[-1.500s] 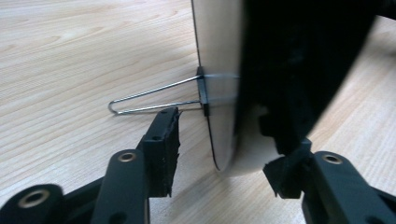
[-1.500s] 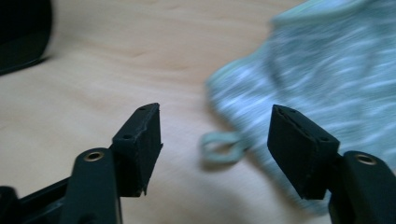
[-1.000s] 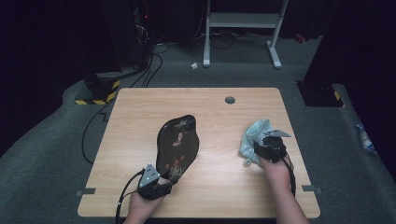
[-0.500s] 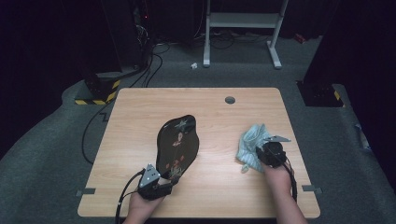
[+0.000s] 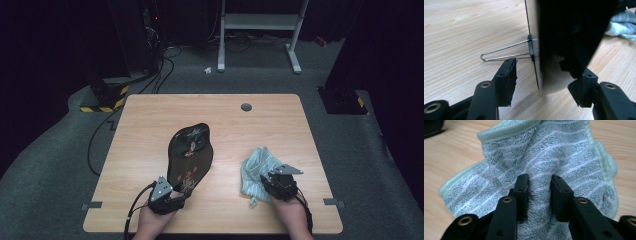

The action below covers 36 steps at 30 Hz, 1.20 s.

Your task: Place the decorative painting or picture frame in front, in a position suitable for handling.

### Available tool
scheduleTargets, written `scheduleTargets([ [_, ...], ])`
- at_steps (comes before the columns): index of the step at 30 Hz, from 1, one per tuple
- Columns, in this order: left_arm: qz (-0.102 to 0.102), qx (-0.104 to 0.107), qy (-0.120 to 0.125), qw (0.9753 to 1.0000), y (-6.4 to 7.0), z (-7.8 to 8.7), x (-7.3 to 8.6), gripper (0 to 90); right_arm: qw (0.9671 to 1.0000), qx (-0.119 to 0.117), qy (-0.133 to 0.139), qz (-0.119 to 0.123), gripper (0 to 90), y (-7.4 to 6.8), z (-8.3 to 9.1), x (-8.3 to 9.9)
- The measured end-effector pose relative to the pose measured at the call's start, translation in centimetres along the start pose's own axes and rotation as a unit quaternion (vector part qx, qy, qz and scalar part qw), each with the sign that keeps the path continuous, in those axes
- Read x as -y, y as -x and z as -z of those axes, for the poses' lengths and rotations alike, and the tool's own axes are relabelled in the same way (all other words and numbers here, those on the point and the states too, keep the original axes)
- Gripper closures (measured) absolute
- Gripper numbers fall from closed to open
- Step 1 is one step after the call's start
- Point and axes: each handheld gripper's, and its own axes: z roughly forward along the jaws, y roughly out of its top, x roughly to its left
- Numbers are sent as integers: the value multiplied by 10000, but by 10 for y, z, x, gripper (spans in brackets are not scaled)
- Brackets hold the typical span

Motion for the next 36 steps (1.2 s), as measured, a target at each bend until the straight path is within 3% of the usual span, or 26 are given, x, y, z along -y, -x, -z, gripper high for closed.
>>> scheduleTargets([
  [6, -20, -29, 2, 10000, 0, 0, 0, 436, 9996, -275, 1, -38, 359, -10, 7, -9],
  [9, 0, -30, 16, 10000, 0, 0, 0, 435, 9994, -338, 52, 60, 298, -18, 12, -14],
  [18, 15, 32, 29, 10000, -1, 1, 0, 433, 9991, -116, -334, 212, 258, -24, -3, -10],
  [25, 3, 11, -19, 10000, -1, 0, 0, 432, 9992, -87, -282, 280, 251, -27, -7, -4],
  [32, 11, -53, 25, 10000, 0, 0, 0, 428, 9983, -75, -273, 504, 266, -29, -10, -2],
  [36, 7, -65, 69, 10000, 0, 1, 1, 428, 9983, -97, -308, 479, 265, -28, -10, -4],
])
